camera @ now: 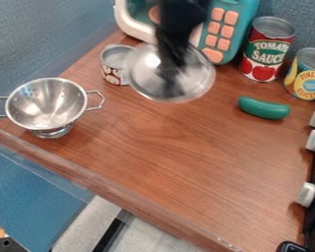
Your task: Grabs the pot lid and cover the pot
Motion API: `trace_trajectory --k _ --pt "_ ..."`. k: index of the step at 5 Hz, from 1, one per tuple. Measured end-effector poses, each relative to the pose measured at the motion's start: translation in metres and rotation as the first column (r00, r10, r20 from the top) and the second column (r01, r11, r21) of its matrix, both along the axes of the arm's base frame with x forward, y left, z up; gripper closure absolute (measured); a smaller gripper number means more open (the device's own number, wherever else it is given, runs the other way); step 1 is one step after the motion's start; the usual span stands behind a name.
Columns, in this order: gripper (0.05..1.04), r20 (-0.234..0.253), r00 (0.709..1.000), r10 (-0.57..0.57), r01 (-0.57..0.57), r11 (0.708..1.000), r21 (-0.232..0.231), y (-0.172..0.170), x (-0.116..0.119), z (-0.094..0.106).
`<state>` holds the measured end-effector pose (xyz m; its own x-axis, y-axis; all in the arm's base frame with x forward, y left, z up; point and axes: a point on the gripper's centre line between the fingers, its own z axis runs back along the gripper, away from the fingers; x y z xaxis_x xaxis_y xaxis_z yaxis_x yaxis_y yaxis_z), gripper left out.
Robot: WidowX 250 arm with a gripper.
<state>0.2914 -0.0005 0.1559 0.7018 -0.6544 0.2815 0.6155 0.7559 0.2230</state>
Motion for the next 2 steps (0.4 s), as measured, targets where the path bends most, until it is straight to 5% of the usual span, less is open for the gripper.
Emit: trace_trajectory --k 1,2 --pt "1.031 0.027 0.976 0.214 -0.211 0.973 -0.089 0.043 -0.042 0.013" --pt "1.031 0.001 0.945 0.328 -0.325 0.937 -0.13 0.068 -0.066 0.005"
